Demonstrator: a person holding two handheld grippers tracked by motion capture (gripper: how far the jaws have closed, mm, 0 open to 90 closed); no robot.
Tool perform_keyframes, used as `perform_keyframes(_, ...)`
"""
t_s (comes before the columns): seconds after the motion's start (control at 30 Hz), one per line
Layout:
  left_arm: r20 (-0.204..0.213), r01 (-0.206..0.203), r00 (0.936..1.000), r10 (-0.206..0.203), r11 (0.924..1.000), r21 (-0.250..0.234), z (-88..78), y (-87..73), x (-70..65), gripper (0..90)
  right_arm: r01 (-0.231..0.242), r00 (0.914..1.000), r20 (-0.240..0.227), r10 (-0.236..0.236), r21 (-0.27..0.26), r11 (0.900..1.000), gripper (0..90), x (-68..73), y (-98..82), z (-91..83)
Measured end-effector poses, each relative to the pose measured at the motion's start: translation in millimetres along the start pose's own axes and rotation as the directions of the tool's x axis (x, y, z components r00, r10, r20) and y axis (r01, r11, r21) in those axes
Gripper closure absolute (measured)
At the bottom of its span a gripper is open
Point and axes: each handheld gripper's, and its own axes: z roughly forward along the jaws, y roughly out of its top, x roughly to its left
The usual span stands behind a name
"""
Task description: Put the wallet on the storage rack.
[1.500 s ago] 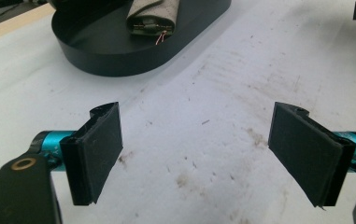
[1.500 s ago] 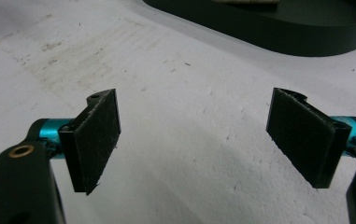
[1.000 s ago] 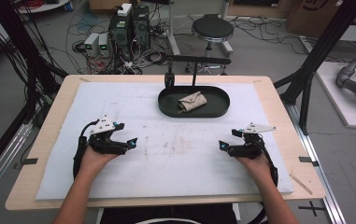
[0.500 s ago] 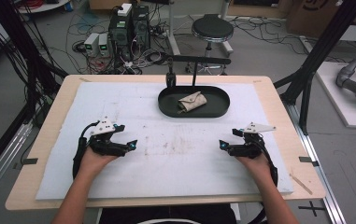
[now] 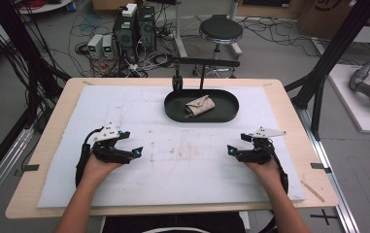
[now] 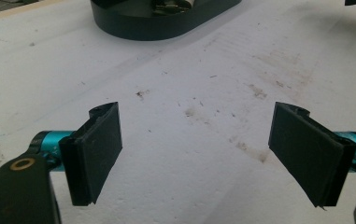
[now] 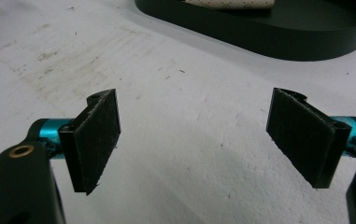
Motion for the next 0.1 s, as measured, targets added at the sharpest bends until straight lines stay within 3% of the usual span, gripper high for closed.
perform_keyframes(0.1, 0.000, 0.003, 1.0000, -0.003, 1.0000, 0.001, -0.4, 0.1, 0.1, 17.4, 0.003, 1.0000, -0.002, -0.003, 0.005, 1.000, 17.9, 0.4, -0.2, -0.1)
